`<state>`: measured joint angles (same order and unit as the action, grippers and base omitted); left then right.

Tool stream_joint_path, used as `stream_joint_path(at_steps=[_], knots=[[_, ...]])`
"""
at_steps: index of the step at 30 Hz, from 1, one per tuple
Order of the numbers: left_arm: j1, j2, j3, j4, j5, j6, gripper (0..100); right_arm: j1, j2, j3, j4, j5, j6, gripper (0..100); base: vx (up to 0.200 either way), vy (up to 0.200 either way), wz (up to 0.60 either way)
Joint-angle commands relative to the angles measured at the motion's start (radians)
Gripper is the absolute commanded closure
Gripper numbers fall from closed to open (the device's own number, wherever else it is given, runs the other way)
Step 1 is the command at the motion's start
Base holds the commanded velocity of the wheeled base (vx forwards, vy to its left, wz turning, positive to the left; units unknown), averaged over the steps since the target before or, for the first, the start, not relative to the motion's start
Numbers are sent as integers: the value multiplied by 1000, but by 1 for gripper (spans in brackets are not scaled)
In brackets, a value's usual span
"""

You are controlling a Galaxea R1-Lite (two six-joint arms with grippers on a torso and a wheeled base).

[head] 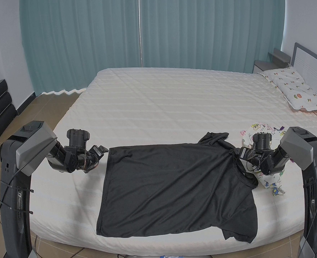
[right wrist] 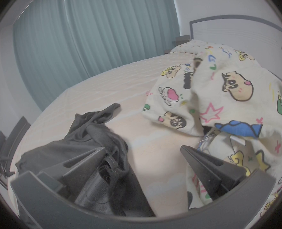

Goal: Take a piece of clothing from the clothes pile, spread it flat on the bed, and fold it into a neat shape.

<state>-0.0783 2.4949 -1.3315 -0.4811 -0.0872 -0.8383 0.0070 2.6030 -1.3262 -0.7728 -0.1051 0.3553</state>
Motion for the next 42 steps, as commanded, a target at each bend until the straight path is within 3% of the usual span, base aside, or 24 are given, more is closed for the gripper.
stream_joint_path(at_steps=[1,8,13,20,23,34,35,42], knots=[[0,-1,0,-1,0,-1,0,-50,14,-15,-2,12,7,0,0,0,0],[0,-1,0,-1,0,-1,0,-105,35,-48,-2,18,42,0,0,0,0],[0,-1,0,-1,0,-1,0,-75,-23,-31,-5,90,192,0,0,0,0],[0,-1,0,-1,0,-1,0,7,-38,-2,-10,85,189,0,0,0,0],[0,-1,0,-1,0,-1,0,47,-27,1,-10,81,145,0,0,0,0],[0,-1,0,-1,0,-1,0,70,11,-15,3,54,62,0,0,0,0],[0,-1,0,-1,0,-1,0,68,16,-18,1,53,59,100,0,0,0],[0,-1,0,1,0,-1,0,65,16,-21,1,38,54,100,0,0,0]])
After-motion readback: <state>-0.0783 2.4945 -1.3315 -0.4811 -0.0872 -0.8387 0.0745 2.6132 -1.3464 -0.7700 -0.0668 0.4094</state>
